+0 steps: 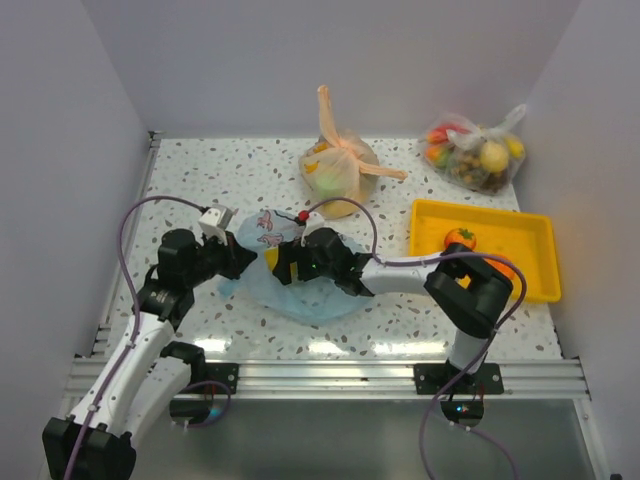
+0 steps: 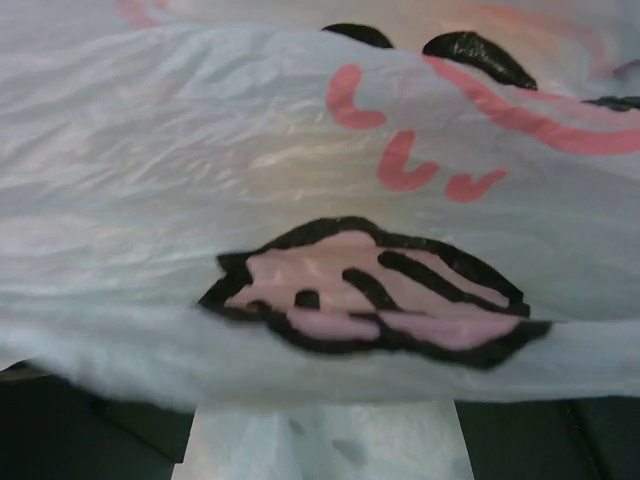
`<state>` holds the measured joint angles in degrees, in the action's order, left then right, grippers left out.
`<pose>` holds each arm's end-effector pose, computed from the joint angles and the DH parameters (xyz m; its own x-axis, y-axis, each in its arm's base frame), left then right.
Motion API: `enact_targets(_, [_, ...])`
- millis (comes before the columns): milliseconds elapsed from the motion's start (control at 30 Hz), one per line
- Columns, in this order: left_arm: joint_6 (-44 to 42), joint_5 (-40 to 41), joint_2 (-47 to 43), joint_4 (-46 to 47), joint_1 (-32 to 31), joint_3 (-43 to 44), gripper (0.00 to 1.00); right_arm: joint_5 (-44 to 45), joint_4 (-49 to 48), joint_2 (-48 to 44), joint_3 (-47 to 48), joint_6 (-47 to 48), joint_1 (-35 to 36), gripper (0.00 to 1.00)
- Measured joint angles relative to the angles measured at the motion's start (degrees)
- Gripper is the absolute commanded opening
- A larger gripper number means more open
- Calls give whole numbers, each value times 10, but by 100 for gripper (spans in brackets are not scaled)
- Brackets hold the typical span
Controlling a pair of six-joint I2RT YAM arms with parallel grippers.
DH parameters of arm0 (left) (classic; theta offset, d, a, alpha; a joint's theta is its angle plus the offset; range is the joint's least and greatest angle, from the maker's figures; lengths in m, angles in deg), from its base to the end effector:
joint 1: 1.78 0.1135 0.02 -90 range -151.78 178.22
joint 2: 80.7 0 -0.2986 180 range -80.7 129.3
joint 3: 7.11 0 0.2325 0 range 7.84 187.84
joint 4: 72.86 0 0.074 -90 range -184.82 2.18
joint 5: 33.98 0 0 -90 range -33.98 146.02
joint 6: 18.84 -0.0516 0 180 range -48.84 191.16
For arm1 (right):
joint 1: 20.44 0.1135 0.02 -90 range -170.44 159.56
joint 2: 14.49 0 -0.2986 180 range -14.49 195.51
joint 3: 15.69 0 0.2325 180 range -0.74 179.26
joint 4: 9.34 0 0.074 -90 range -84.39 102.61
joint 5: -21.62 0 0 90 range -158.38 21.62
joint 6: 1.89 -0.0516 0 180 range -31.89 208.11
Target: Untie the knot of the plastic bag and take out the fruit
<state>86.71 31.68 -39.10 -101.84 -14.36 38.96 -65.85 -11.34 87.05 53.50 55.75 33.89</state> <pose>0.1306 -0.0509 0.2797 -0.5414 -0.1294 -0.8307 0.4352 0.8022 -0.4086 0.2261 0.3110 0.2182 -0.6714 -0.0184 -0.7409 -0.5091 0.7379 0.4430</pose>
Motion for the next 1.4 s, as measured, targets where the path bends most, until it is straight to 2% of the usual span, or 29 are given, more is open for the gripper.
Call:
enact_targets(233, [3, -13, -6, 8, -2, 0, 0, 10, -46, 70, 31, -5, 0, 96])
enact_targets(367, [3, -15, -5, 11, -2, 0, 0, 11, -57, 103, 57, -5, 0, 92])
enact_targets(467, [3, -15, -2, 11, -2, 0, 0, 12, -59, 111, 64, -4, 0, 73])
enact_targets(500, [3, -14, -2, 11, -2, 0, 0, 12, -61, 112, 64, -4, 0, 60])
enact_targets(667, [3, -4, -2, 11, -2, 0, 0, 15, -60, 100, 51, 5, 0, 30])
enact_targets(800, [3, 14, -9, 10, -2, 0, 0, 9, -25, 49, 19, 17, 0, 17])
enact_targets(867, [3, 23, -11, 10, -3, 0, 0, 3, -2, 17, 9, 24, 0, 13])
enact_targets(1200, [3, 44, -3, 5, -3, 0, 0, -38, 160, -194, -5, 88, 0, 5])
enact_targets(1400, [3, 56, 3, 0, -2, 0, 0, -12, 281, -322, 15, 142, -2, 2])
